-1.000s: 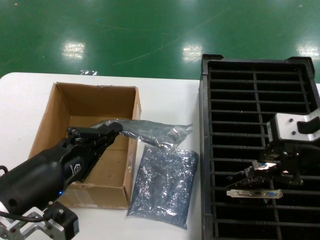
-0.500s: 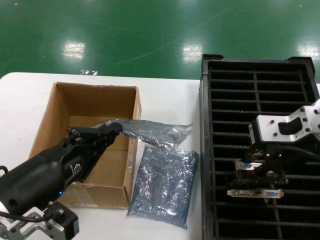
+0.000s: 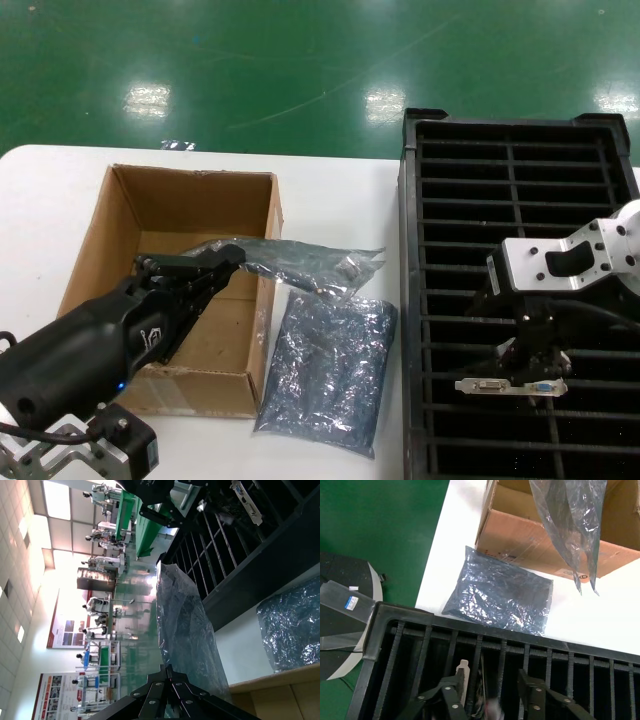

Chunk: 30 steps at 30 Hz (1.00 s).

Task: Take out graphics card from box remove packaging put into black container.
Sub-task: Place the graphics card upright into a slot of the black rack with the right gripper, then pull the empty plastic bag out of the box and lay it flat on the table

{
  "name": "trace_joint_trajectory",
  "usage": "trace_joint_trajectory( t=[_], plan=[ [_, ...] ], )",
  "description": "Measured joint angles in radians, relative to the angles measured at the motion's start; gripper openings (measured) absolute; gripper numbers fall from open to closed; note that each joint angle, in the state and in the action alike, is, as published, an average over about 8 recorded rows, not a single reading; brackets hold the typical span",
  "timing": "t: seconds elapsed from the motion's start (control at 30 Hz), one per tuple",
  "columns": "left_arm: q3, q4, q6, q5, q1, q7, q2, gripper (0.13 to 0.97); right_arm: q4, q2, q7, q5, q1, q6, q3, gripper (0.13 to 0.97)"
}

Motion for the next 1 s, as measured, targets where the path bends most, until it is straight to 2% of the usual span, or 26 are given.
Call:
trace_joint_trajectory(
  t=[0.1,0.37,0.5,0.77,1.0],
  plan=[
    [0.000,0.000,0.000,0.000,0.000,0.000,0.000,0.139,0.004,0.001,0.001,0.002,-0.001,0.000,0.001,0.382],
    [0.000,0.000,0.000,0.000,0.000,0.000,0.000,0.139,0.014,0.005,0.003,0.005,-0.004,0.000,0.010,0.568],
    [0.000,0.000,0.000,0.000,0.000,0.000,0.000,0.139,0.023,0.007,0.006,0.007,-0.009,0.001,0.019,0.568],
    [0.000,0.000,0.000,0.000,0.000,0.000,0.000,0.139,0.046,0.008,0.008,0.001,-0.031,0.014,0.059,0.764],
    [0.000,0.000,0.000,0.000,0.000,0.000,0.000,0.139,0.047,0.008,0.007,0.001,-0.033,0.016,0.062,0.862]
  ],
)
